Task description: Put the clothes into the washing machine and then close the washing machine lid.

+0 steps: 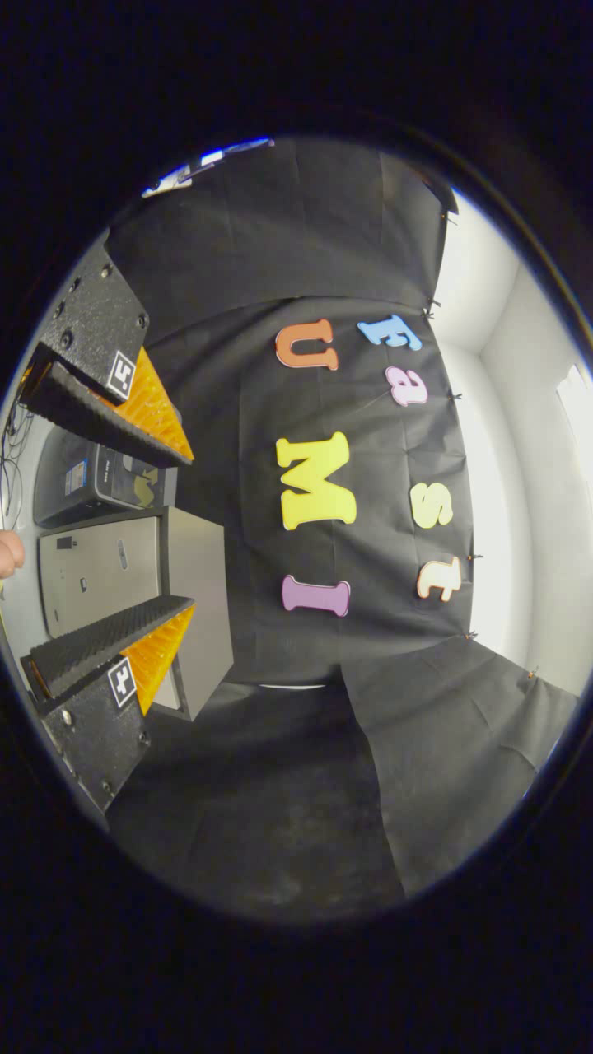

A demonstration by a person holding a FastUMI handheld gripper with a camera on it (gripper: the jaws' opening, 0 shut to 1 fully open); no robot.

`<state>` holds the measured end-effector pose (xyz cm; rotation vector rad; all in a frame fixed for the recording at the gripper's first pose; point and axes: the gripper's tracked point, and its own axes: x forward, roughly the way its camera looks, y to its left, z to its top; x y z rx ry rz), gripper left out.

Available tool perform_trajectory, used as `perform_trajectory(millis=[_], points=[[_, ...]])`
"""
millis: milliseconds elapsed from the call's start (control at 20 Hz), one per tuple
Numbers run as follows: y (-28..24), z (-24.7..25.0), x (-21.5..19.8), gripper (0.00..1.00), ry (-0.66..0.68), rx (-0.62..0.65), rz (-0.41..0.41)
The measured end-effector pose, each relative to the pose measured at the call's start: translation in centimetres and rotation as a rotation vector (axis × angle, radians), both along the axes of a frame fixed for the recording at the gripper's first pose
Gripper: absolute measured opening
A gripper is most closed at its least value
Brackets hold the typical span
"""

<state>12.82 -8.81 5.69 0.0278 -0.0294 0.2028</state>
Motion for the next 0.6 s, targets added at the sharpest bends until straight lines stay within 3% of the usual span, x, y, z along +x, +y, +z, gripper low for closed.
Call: perform_trajectory(millis=[600], points=[[-0.15, -0.46, -0.09, 0.99, 0.011, -0.005, 0.001]])
